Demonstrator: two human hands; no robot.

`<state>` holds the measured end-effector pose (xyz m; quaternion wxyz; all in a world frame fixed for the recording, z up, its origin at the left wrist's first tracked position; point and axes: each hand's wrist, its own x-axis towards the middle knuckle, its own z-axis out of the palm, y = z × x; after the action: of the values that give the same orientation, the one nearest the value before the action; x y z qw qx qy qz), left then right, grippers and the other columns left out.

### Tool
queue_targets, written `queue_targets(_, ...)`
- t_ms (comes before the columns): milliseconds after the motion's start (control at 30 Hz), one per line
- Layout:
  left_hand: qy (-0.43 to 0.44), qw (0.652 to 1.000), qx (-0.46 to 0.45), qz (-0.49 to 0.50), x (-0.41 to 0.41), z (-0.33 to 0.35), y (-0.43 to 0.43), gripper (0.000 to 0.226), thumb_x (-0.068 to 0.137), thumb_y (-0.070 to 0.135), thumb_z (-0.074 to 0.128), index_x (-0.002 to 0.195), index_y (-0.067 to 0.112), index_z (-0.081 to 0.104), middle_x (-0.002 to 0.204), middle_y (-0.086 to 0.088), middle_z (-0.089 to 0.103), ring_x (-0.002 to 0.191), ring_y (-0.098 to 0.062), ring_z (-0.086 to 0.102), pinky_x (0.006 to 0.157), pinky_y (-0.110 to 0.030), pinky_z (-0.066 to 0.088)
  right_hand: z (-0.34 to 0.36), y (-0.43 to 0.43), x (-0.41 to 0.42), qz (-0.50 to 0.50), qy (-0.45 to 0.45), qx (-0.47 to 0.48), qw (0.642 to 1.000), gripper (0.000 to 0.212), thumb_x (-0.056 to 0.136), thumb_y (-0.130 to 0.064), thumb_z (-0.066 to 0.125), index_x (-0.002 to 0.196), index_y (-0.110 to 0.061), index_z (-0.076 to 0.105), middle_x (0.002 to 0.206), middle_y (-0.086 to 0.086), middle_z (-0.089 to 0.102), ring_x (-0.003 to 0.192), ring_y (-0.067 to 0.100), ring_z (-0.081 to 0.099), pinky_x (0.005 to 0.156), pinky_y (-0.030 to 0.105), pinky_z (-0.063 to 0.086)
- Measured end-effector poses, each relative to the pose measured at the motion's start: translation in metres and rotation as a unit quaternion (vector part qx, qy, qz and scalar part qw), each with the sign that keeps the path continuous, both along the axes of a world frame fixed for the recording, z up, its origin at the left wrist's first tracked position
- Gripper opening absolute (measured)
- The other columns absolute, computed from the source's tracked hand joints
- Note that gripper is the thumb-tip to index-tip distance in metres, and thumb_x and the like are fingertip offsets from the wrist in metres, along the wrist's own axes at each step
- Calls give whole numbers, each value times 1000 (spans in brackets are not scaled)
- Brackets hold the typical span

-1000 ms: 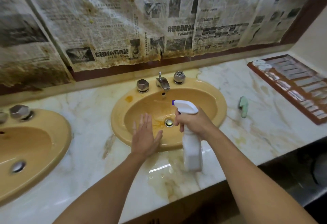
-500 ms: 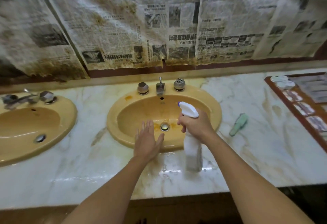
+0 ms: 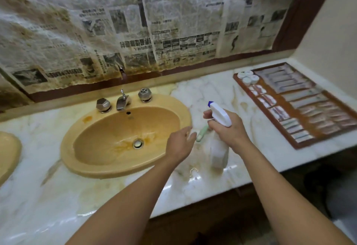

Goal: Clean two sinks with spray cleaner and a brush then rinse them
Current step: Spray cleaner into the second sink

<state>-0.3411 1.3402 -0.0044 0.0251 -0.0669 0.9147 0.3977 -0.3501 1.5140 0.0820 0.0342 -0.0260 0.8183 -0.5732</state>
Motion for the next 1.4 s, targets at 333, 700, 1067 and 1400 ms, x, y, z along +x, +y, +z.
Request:
queue_targets(333,-138,988,55,48,-33,-8,46,47,91,36,67,134,16,64,117,-5,73,107,-23,69,97,-38,53,-27,43,-29,-86,-1,-16,996,24,82,-37,80,102,-29,72,103,4,73,93,20,66,82,31,54)
queue_targets(700,-138,913,350,158,-26,2,44,11,89,2,72,99,-1,72,86,-14,70,72,-16,68,80,-30,61,-57,42,-26,-156,0,28,987,103,74,-55,82,157,-29,26,141,-10,51,126,7,49,100,23,41)
queue_targets(1067,-180,833,491,178,0,5,-6,30,89,12,77,116,9,64,100,-8,77,89,-13,74,84,-28,56,-84,-37,43,-237,-30,-18,971,15,89,-33,70,82,-22,63,75,-3,65,75,15,64,67,24,49)
queue_targets(1400,-117,904,397,108,45,14,-123,30,86,20,80,116,20,75,98,5,78,94,-11,73,75,-24,49,-76,-177,7,-43,-189,-27,981,44,96,-53,51,79,-17,71,76,2,73,79,24,70,73,38,53)
